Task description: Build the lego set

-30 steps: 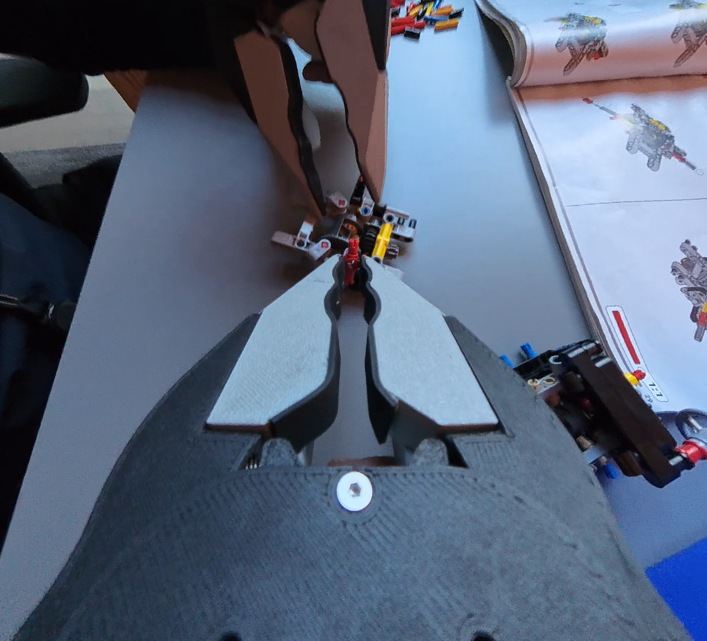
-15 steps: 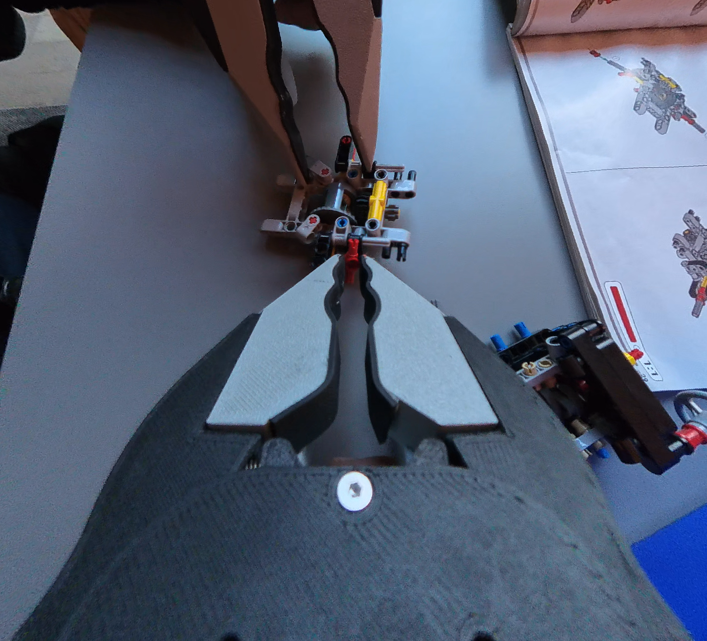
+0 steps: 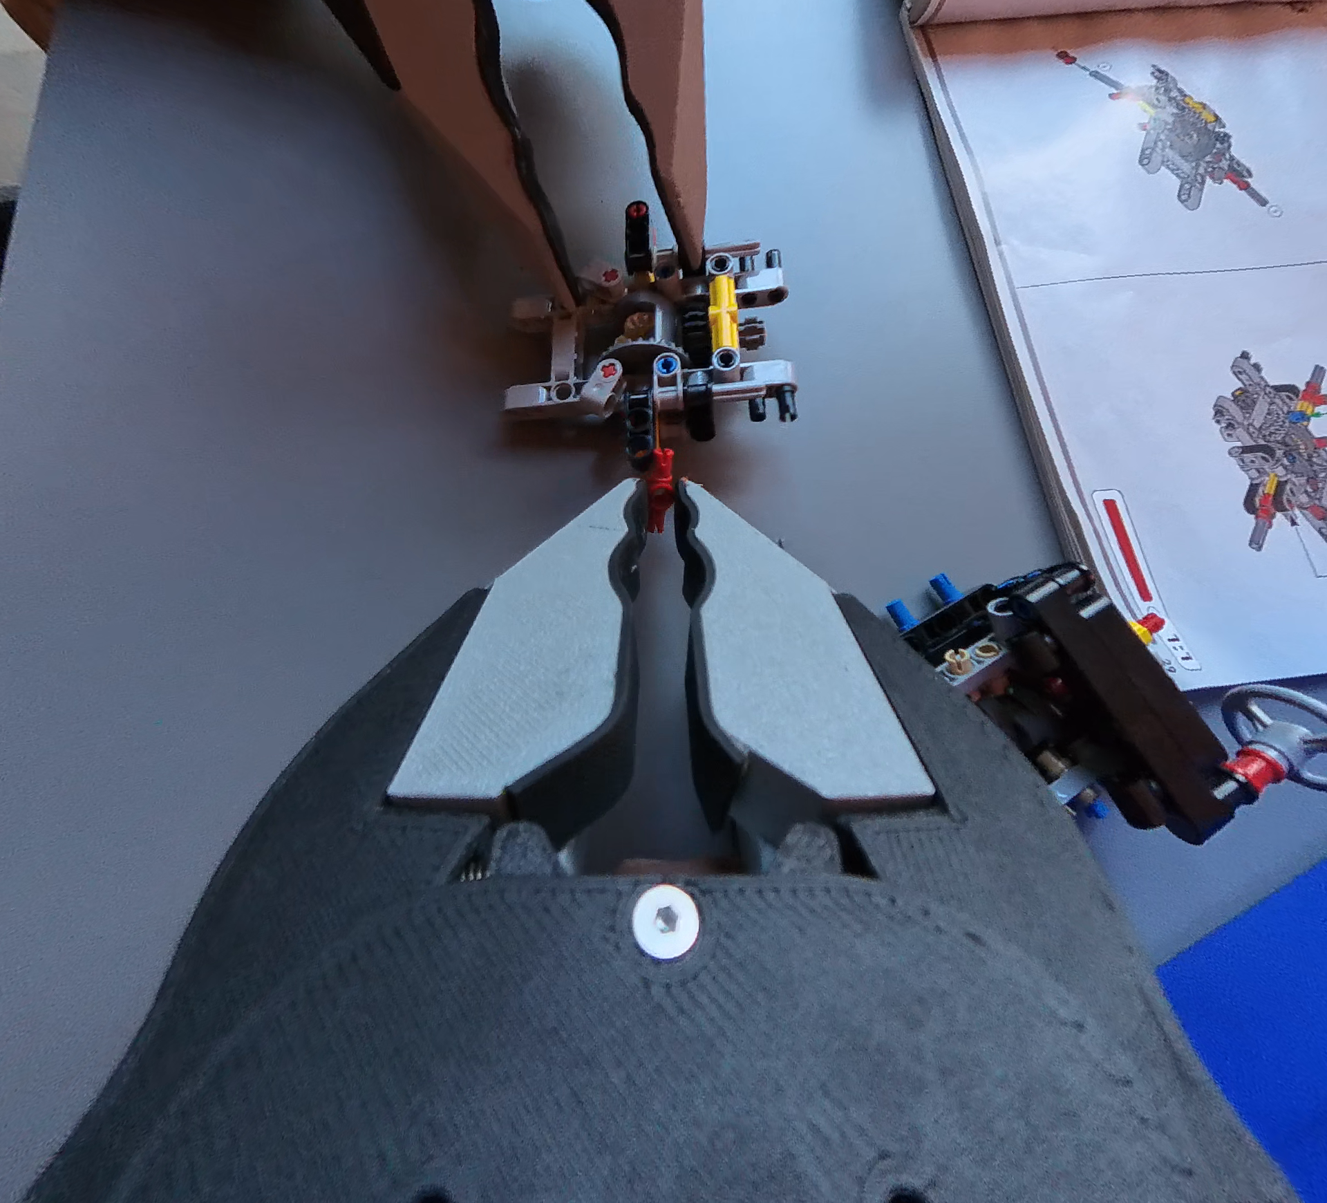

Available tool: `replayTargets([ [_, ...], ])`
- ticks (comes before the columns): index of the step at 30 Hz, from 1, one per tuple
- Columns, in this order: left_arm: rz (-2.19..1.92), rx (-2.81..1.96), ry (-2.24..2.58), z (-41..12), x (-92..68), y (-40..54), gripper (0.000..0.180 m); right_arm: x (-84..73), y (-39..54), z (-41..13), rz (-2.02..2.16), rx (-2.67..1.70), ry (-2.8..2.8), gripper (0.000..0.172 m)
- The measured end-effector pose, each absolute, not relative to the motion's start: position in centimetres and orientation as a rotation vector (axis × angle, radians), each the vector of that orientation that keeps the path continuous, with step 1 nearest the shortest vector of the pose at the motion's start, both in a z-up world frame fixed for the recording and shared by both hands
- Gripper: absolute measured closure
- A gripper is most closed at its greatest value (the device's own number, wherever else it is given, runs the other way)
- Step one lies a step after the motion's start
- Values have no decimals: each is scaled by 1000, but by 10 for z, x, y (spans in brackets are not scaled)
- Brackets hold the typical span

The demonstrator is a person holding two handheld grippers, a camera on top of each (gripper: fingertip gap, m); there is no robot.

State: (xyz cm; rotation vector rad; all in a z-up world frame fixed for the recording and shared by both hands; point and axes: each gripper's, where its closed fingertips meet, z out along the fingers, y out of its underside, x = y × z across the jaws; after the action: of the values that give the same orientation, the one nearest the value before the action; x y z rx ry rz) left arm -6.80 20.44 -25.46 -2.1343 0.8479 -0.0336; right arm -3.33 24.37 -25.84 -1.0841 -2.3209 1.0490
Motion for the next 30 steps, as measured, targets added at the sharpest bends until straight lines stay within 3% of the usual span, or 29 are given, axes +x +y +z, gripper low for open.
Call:
replayTargets([
  [16,38,-2171,731,-255,-90,212,151,-35,242,-264,1018,-1089,-2325,167],
  [30,-63,-2184,943,-258,-72,184,155,-34,240,-266,1019,-1078,-2338,167],
])
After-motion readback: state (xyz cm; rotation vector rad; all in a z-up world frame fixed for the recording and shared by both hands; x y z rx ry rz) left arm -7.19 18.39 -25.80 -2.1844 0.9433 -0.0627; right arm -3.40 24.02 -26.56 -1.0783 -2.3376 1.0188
